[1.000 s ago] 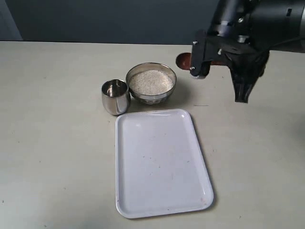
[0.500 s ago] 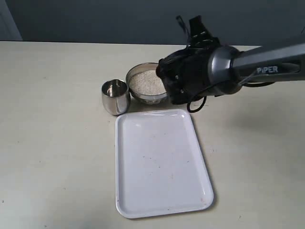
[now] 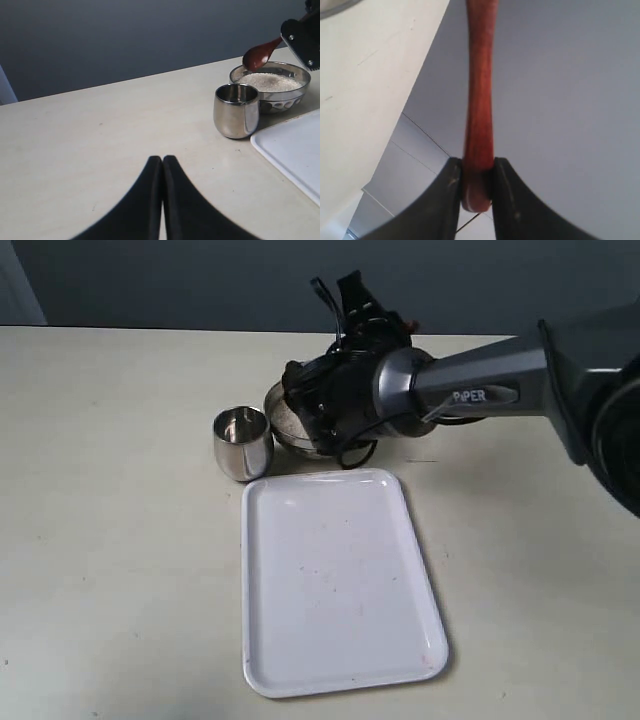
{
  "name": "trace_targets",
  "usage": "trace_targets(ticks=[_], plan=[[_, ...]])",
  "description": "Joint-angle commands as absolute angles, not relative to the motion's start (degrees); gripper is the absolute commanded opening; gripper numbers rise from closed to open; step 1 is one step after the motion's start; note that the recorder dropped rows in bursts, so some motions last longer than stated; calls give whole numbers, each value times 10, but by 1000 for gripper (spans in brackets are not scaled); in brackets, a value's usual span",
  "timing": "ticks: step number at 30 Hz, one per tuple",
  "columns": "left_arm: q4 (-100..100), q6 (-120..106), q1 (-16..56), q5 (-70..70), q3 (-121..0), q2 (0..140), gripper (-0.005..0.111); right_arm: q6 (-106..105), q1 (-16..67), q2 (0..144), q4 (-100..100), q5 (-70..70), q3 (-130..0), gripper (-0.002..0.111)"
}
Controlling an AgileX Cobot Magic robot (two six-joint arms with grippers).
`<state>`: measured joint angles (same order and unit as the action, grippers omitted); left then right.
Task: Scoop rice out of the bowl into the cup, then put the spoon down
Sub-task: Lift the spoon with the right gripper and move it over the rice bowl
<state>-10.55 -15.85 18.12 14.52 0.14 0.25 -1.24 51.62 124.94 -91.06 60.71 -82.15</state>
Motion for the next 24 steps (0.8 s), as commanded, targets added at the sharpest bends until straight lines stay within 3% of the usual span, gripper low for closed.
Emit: trace_targets(ticks=[1,24], plan=[[-104,-156,184,137,0,0,1,-20,507,1256,-920,612,-826,-1],[-104,-156,184,137,0,0,1,-49,490,1265,-909,582,-824,-1]])
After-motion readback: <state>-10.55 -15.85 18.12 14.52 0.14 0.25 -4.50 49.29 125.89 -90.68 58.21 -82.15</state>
